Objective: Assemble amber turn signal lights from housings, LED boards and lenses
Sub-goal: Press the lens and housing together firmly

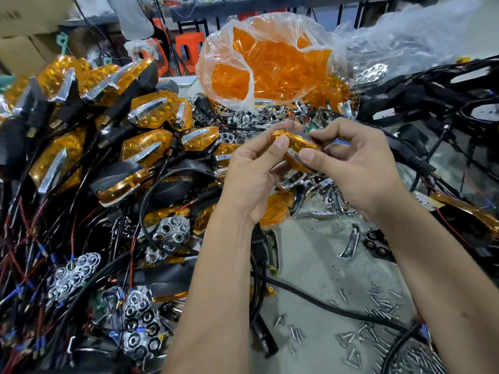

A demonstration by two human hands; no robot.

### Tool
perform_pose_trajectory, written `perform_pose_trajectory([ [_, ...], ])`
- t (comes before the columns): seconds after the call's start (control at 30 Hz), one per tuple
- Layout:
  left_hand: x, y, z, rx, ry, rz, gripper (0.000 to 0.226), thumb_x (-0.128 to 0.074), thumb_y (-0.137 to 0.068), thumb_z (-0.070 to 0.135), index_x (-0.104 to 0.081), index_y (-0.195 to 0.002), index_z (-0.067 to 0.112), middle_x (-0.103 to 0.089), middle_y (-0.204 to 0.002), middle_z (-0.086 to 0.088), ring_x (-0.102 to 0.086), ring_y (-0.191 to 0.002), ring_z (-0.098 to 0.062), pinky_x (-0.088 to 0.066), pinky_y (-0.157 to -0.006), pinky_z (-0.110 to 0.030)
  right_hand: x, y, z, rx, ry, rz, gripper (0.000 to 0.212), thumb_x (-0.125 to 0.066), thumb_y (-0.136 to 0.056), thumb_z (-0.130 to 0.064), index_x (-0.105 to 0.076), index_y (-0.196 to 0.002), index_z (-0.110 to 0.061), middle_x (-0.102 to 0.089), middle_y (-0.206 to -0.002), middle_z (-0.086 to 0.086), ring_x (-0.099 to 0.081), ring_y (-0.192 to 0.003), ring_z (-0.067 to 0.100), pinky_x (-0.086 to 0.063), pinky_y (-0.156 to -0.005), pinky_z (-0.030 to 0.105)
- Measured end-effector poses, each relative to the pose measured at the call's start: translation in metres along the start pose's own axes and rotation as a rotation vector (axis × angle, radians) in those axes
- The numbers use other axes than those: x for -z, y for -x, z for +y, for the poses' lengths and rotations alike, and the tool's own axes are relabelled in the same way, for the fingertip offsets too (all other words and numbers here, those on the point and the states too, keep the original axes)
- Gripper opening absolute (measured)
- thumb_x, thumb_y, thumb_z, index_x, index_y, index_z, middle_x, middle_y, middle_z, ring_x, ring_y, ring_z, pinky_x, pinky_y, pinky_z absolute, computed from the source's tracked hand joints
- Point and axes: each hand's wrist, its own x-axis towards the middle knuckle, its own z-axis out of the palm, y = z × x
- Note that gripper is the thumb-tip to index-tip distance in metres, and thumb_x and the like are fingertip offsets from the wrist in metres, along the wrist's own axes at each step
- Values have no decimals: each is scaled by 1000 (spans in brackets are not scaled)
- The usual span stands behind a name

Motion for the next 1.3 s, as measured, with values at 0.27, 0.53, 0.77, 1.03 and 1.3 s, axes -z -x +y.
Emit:
perform_pose_trajectory([
  [0.27, -5, -2, 0, -34, -20, -14, 23, -53, -105, 7, -66, -123, 4, -74, -116, -8, -69, -101, -23, -60, -89, -39, -1, 0, 3, 49, 20, 53, 25, -86, -81, -18, -66, -94, -9, -76, -89, 13, -76, -77, 26, -64, -73, 41],
  [0.53, -12, 0, -5, 8, -87, 42, 13, -66, -100, 18, -74, -108, 10, -75, -105, -11, -71, -92, -22, -59, -82, -40, 0, -3, 3, -5, 133, 39, 28, -76, -85, -41, -65, -102, -22, -72, -102, 9, -73, -90, 35, -59, -84, 60],
  [0.77, -15, 0, -2, 6, -124, 142, 12, -69, -98, 16, -77, -90, 11, -66, -63, 6, -65, -60, -10, -62, -67, -33, -10, -2, -4, 44, 343, 57, 17, -68, -97, -28, -72, -109, -17, -73, -94, 2, -71, -86, 20, -59, -80, 46],
  [1.03, -17, 0, 2, 159, -27, 246, 24, -58, -104, 30, -68, -99, 9, -74, -85, -6, -71, -72, -18, -59, -61, -35, 8, -8, -14, -96, 371, -126, 21, -74, -95, -34, -73, -110, -20, -75, -98, 4, -76, -81, 18, -64, -72, 35],
  [1.3, 16, 4, 29, 274, 800, 121, 43, -48, -103, 41, -52, -113, -1, -56, -87, -12, -50, -62, -15, -46, -45, -21, 19, -1, -13, -293, 623, -581, 9, -73, -94, -11, -72, -85, -11, -72, -62, 0, -68, -52, 11, -54, -51, 24],
])
